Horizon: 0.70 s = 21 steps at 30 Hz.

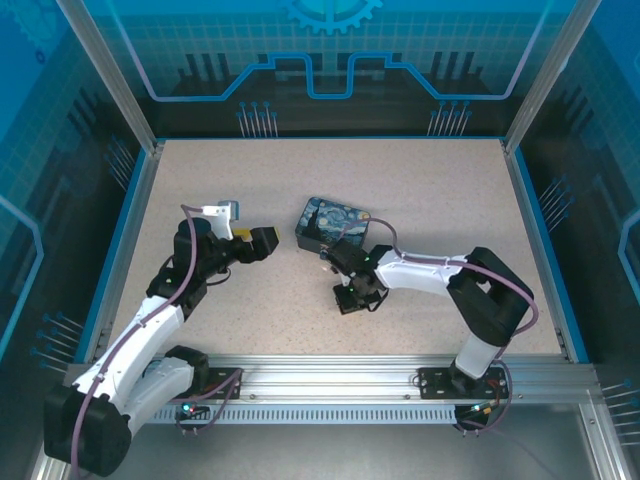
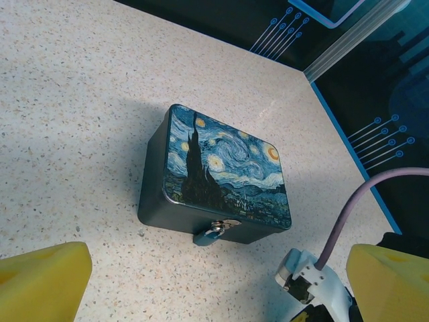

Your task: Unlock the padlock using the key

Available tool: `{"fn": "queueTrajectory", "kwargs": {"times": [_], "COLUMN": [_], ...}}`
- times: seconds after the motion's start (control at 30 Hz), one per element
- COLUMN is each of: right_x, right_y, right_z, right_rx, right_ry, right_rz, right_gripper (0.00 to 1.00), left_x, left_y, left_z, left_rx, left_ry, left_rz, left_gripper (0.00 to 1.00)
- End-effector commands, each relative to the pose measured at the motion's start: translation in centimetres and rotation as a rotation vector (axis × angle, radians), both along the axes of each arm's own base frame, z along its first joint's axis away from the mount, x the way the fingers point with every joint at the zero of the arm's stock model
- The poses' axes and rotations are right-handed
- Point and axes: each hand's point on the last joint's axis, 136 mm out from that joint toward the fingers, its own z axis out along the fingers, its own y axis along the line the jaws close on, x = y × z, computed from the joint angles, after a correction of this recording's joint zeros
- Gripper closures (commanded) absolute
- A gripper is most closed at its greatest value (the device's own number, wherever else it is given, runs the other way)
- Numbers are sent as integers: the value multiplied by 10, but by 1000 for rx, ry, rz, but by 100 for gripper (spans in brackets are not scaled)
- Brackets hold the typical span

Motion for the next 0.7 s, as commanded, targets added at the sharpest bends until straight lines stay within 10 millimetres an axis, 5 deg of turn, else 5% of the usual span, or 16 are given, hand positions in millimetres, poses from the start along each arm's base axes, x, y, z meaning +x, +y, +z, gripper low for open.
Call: {"fn": "queueTrajectory", "kwargs": {"times": [0.0, 0.33, 0.67], "right_x": [8, 25, 78], "right_y": [7, 9, 22], "right_z": [12, 37, 145], "right_rx": [93, 271, 638], "right_ry": [-56, -140, -516], "right_rz": [-21, -116, -270], "right_gripper": [100, 100, 100], "left_x": [-3, -8, -3], "left_y": [-5, -18, -60], "left_z": [8, 3, 22], "left_rx": [-30, -114, -298], "left_ry": [-13, 62, 137], "left_rz": [-22, -74, -202], "left_gripper": [1, 1, 16]}}
